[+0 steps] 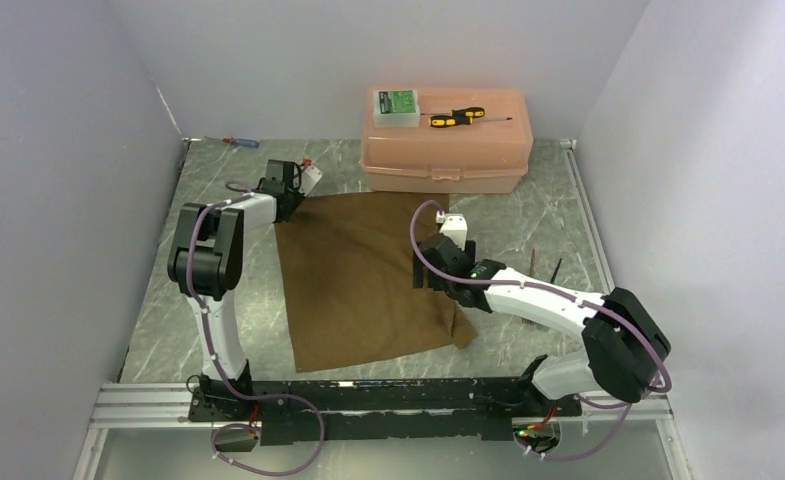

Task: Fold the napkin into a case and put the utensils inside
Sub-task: Flatten out the crumpled napkin at the center of the board, then pick up the flattened napkin from the center of the board.

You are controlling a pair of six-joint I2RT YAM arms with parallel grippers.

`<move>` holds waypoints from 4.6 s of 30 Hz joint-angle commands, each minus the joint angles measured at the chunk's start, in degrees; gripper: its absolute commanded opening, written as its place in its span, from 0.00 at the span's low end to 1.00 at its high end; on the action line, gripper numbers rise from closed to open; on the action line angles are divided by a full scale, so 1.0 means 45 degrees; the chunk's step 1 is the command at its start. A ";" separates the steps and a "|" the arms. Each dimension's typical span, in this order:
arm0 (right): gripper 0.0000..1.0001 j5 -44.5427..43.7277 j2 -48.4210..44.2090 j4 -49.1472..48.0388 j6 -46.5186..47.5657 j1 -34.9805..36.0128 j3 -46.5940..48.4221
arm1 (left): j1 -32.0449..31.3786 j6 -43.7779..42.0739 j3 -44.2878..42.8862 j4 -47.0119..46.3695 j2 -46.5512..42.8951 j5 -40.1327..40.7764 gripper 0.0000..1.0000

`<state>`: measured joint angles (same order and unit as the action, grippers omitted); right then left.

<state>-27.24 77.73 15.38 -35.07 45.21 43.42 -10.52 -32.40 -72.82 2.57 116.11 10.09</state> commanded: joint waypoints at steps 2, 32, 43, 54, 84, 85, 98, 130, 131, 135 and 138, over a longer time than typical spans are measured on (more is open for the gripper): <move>0.89 0.0300 -0.0090 0.0059 -0.0364 0.0377 -0.0133 | 0.0149 0.0155 0.0150 0.0755 -0.0153 0.0316 0.27; 0.82 0.1859 -0.0287 0.8160 -0.2490 0.2358 0.1726 | -0.6449 -0.0559 0.5029 1.1541 -0.8756 -0.5875 0.91; 0.78 0.2443 0.0333 0.6317 -0.2127 0.1381 0.0869 | -0.7547 -0.1567 0.6751 1.1765 -0.9300 -0.5445 0.91; 0.72 0.3414 -0.0388 0.4113 -0.2012 0.0073 -0.0227 | -0.8757 -0.1499 0.7861 0.8908 -0.8839 -0.3398 0.85; 0.03 0.3801 -0.1019 0.5156 -0.1592 -0.1595 0.0507 | -0.2807 -0.6604 0.5630 1.1654 -0.9916 -0.3244 0.03; 0.02 0.3649 -0.1048 0.5277 -0.1649 -0.1605 0.0471 | -0.2699 -0.6700 0.5698 1.1709 -1.0036 -0.3287 0.03; 0.74 0.1737 -0.0188 0.7545 -0.2676 0.1114 0.1130 | -0.2662 -0.6180 0.5851 1.2124 -1.0337 -0.4139 0.03; 0.00 0.5056 -0.3425 1.0390 -0.3742 0.1555 0.0706 | -0.2628 -0.5154 0.3400 1.7318 -1.1641 -0.5192 0.03; 0.00 0.5178 -0.3444 1.0584 -0.3798 0.1650 0.0781 | -0.2620 -0.5166 0.3368 1.7669 -1.1782 -0.5286 0.03; 0.00 0.5105 -0.3263 1.1226 -0.3771 0.1847 0.1251 | -0.2641 -0.5310 0.3330 1.8265 -1.2188 -0.5436 0.03; 0.00 0.4690 -0.2757 1.1313 -0.3550 0.1728 0.1918 | -0.2628 -0.5169 0.3255 1.7746 -1.2131 -0.5173 0.04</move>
<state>-4.99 63.64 62.06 -51.29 53.30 47.03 -22.68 -55.81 -55.75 80.53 62.02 -12.14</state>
